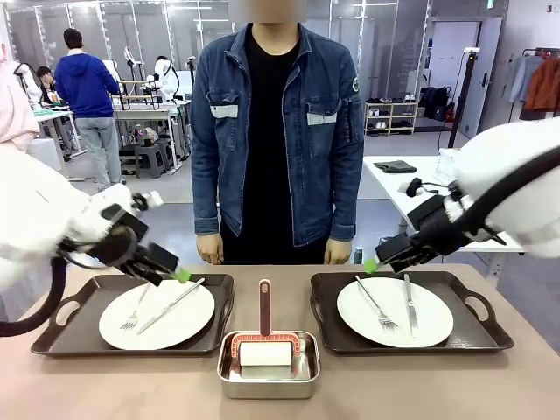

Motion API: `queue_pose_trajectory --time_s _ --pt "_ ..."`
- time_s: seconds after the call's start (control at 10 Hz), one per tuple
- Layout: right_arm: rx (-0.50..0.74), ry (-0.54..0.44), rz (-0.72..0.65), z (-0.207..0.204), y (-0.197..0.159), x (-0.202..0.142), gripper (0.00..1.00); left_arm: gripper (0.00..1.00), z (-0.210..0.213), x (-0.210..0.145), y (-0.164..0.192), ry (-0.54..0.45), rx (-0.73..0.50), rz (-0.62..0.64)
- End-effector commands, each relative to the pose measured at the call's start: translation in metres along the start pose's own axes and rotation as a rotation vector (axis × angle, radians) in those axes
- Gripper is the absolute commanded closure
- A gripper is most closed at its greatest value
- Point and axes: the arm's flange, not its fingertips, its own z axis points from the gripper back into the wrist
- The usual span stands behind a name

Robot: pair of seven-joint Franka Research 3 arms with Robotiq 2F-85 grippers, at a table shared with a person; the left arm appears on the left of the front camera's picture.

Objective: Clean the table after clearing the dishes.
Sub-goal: When the left (or right) Handle tray is removed, use the left hand (or right hand) to clean the left (or right) side of the table with the Lint Roller.

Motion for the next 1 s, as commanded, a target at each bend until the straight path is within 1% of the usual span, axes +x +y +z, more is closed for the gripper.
queue_pose_trajectory --time_s 0.0,0.1,0.2,0.3,0.4,0.5,0.6,0.8,0.9 --pt "0.189 -0.008 -0.144 -0.003 -0.028 -0.007 0.0 0.0 0.009 -0.004 0.043 -0.001 -0.236 0.115" --pt "0.288 -0.04 -0.214 0.007 -0.035 -0.01 0.0 0.0 0.021 -0.007 0.056 -0.05 -0.34 0.196" --pt "0.452 -0.062 -0.276 0.021 -0.041 -0.019 0.0 0.0 0.036 -0.013 0.069 -0.13 -0.463 0.262" --pt "0.605 -0.129 -0.347 0.037 -0.053 -0.035 0.0 0.0 0.051 -0.03 0.083 -0.192 -0.644 0.314" --pt "0.658 -0.193 -0.373 0.048 -0.067 -0.05 0.0 0.0 0.066 -0.05 0.097 -0.224 -0.682 0.373" --pt "0.667 -0.224 -0.368 0.061 -0.078 -0.062 0.0 0.0 0.082 -0.066 0.11 -0.303 -0.667 0.379" --pt "0.634 -0.236 -0.379 0.078 -0.092 -0.072 0.0 0.0 0.098 -0.078 0.121 -0.329 -0.635 0.38" --pt "0.543 -0.401 -0.487 0.139 -0.129 -0.108 0.0 0.0 0.158 -0.104 0.142 -0.454 -0.503 0.397" --pt "0.49 -0.48 -0.544 0.168 -0.143 -0.128 0.0 0.0 0.188 -0.12 0.15 -0.487 -0.416 0.422"
